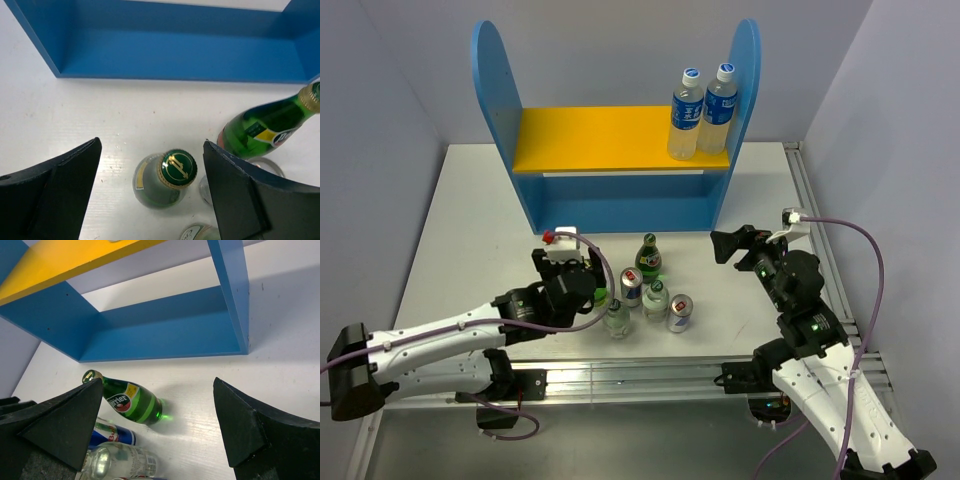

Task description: Place and organize the beverage onto the shelf

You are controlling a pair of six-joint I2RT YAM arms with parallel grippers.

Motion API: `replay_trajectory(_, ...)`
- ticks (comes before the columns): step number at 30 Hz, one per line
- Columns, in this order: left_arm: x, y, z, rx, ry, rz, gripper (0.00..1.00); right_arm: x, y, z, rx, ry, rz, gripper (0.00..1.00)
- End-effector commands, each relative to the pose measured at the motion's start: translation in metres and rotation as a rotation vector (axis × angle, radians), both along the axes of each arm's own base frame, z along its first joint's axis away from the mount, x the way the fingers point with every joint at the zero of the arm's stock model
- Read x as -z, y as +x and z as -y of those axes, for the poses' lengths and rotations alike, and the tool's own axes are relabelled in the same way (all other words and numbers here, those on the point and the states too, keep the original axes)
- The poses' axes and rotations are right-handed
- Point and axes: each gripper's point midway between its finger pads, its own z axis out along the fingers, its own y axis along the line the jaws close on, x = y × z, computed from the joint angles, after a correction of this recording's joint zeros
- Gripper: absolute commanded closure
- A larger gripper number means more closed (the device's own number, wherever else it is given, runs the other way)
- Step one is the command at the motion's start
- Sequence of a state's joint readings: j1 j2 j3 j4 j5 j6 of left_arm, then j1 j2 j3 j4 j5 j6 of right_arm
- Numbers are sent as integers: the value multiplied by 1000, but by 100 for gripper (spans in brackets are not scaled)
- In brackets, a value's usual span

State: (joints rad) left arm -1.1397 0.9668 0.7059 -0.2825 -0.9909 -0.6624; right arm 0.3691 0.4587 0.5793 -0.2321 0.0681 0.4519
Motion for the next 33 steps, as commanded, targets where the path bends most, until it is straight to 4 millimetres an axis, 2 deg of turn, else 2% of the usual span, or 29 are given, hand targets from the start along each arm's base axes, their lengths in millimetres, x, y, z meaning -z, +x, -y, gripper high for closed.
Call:
replay_trajectory(1,4,-1,17,10,-76,6,11,-8,0,1,7,13,32,3)
replay_trajectory(6,18,4,26,-13,-43,13,14,-5,-1,2,13,12,27,3)
replay_trajectory(14,25,13,22,-105,30,35,25,-4,-2,4,21,13,28,3)
replay_trajectory(17,29,14,19,-124,44,35,42,-1,-1,3,21,12,22,3)
replay_trajectory(18,30,14,19,-129,42,37,57,-1,-1,3,19,10,19,3)
replay_trajectory(20,31,14,19,-134,30,38,70,0,0,3,19,9,18,3)
replay_trajectory(22,32,14,17,-141,26,40,92,0,0,3,22,9,20,3)
replay_trajectory(23,32,14,15,-149,30,41,99,0,0,3,22,9,21,3)
replay_trajectory(27,28,14,13,-166,50,51,100,1,0,3,22,7,19,3)
replay_trajectory(33,1,14,13,-184,48,73,100,-2,0,5,30,11,26,3)
